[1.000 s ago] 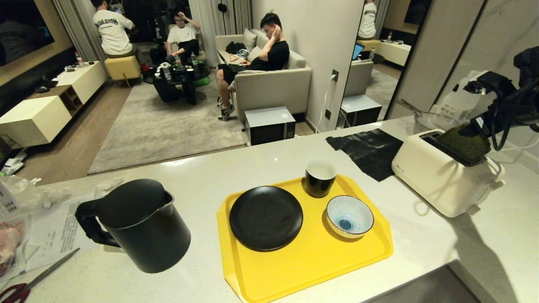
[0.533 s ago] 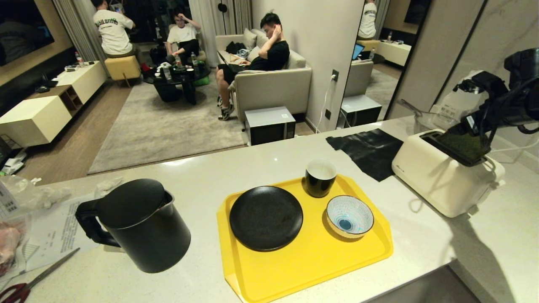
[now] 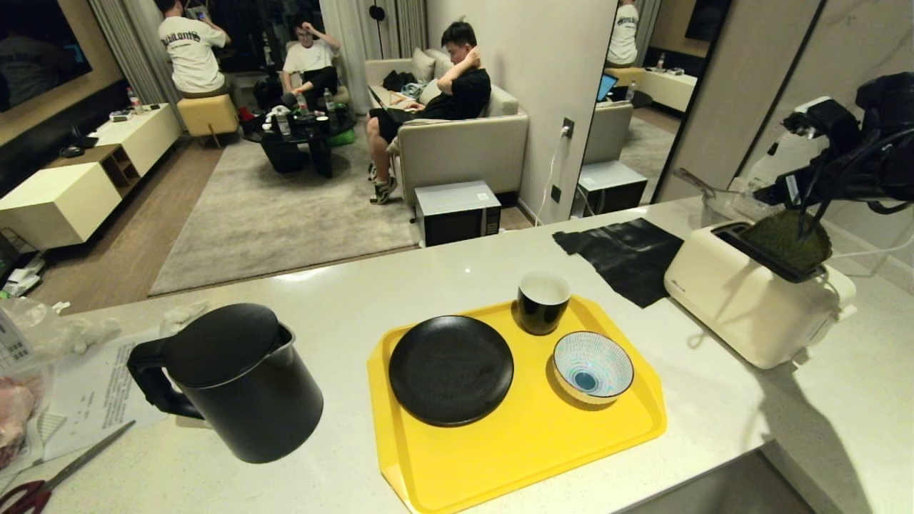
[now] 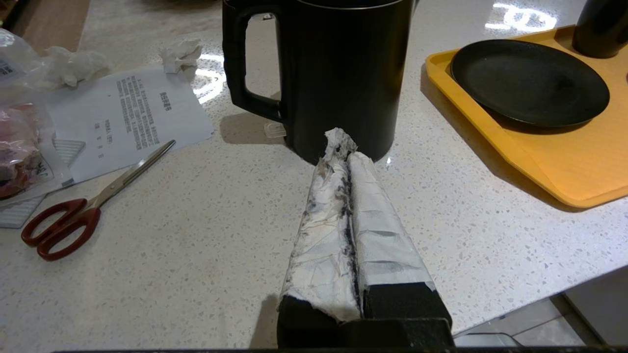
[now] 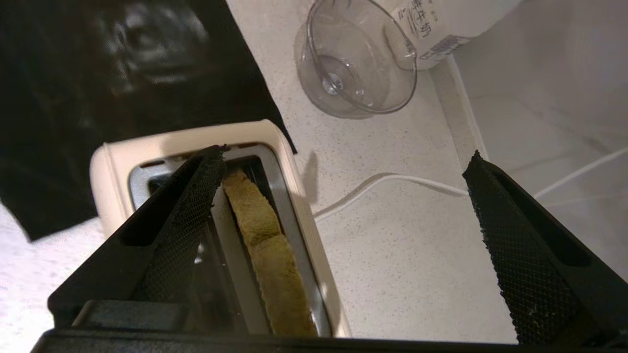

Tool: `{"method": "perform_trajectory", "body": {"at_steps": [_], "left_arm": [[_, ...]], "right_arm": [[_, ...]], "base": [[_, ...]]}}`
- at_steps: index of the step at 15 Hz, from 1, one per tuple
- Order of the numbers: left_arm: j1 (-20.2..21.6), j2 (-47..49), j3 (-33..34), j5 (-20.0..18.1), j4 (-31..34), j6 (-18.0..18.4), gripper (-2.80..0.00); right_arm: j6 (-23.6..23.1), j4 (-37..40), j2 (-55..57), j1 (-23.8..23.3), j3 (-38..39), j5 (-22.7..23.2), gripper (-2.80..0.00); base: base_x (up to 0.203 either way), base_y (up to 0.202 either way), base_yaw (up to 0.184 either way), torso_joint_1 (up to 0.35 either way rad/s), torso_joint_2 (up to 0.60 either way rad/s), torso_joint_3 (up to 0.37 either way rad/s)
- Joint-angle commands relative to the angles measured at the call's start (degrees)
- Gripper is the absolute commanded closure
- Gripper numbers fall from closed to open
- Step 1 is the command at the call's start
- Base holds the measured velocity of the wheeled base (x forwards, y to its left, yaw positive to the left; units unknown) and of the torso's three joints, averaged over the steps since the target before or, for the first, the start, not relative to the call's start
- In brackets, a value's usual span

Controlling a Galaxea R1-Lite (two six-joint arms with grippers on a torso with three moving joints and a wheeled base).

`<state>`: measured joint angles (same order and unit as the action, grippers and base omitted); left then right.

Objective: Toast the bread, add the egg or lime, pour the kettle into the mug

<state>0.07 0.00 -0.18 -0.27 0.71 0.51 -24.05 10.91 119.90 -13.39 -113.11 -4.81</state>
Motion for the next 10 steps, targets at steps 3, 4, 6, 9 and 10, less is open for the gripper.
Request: {"method": "perform_trajectory", "body": {"at_steps": [3, 4, 6, 9, 10], "left_arm": [[0.0, -0.2, 0.0, 0.0, 0.0, 0.0, 0.0], [0.0, -0.2, 0.0, 0.0, 0.0, 0.0, 0.0], [0.0, -0.2, 0.0, 0.0, 0.0, 0.0, 0.0], [0.0, -0.2, 0.0, 0.0, 0.0, 0.1, 0.0], [0.0, -0.2, 0.0, 0.0, 0.0, 0.0, 0.0]], "right_arm": [[4.4, 6.8, -8.0, -0.5, 0.2, 7.3, -2.8], [6.0, 8.9, -9.6, -0.6, 0.4, 7.7, -2.8], [10.6, 9.6, -11.7, -0.8, 0.5, 7.9, -2.8], [14.4, 9.6, -12.8, -1.8, 1.2, 8.0, -2.8], [15.4, 9.6, -13.2, -2.0, 1.9, 8.0, -2.8]], "base": [[0.0, 0.0, 0.0, 0.0, 0.0, 0.0], [0.0, 0.0, 0.0, 0.0, 0.0, 0.0], [0.0, 0.0, 0.0, 0.0, 0.0, 0.0], [0.0, 0.0, 0.0, 0.0, 0.0, 0.0], [0.0, 0.0, 0.0, 0.0, 0.0, 0.0]]}}
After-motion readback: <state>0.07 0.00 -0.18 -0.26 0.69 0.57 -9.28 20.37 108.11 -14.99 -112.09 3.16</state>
